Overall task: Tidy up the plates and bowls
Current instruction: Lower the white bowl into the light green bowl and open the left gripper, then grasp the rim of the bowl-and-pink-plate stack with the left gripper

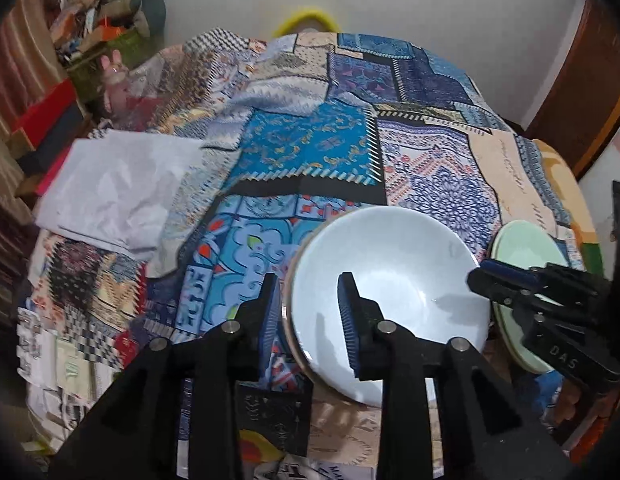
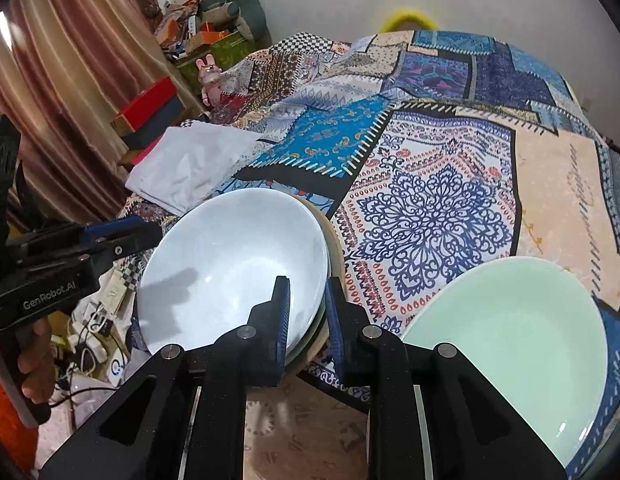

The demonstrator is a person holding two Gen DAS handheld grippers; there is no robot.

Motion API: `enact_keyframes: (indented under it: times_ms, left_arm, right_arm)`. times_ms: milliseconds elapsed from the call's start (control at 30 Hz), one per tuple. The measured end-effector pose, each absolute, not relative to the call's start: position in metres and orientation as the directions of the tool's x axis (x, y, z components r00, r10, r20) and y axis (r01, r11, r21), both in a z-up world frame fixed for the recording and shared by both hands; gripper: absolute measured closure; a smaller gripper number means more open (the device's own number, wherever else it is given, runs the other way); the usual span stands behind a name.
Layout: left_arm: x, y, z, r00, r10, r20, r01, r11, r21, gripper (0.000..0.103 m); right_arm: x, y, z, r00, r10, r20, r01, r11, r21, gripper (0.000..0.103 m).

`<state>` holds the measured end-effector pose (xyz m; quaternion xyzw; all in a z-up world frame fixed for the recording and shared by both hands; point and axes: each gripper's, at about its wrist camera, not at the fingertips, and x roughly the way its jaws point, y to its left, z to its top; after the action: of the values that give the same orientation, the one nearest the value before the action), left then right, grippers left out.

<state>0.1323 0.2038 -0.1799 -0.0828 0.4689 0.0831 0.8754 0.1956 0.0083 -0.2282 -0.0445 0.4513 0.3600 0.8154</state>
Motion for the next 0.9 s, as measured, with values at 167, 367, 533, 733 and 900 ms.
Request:
enact_keyframes:
  times_ms: [167, 367, 533, 733, 900]
  left_arm:
    - [0.122, 0.209, -0.182, 0.552, 0.063, -0.831, -0.228, 0.971, -0.078, 0.053]
    - [0.112, 0.217, -0.196, 0.53, 0.009, -0.848, -0.244, 0.959, -0.142, 0.049]
    - [0.109, 0.221, -0.214, 0.501, -0.042, -0.864, -0.251, 0.949, -0.191, 0.049]
    - [0.111, 0.221, -0.228, 0.497, -0.102, -0.862, -0.25, 0.934, -0.255, 0.049]
    - [0.117, 0.22, -0.234, 0.487, -0.122, -0.865, -0.241, 0.933, -0.268, 0.049]
  right_arm:
    - [0.19, 0.005, -0.22, 0.367, 0.542, -0.756, -0.64, 0.737, 0.218, 0.077]
    - [0.188, 0.002, -0.224, 0.369, 0.534, -0.761, -0.632, 0.744, 0.217, 0.061]
    - [0.192, 0.003, -0.237, 0.34, 0.522, -0.782, -0.62, 0.75, 0.231, 0.06]
    - [0.196, 0.01, -0.252, 0.312, 0.518, -0.797, -0.606, 0.754, 0.253, 0.06]
    - [0.198, 0.016, -0.259, 0.29, 0.524, -0.801, -0.604, 0.749, 0.271, 0.06]
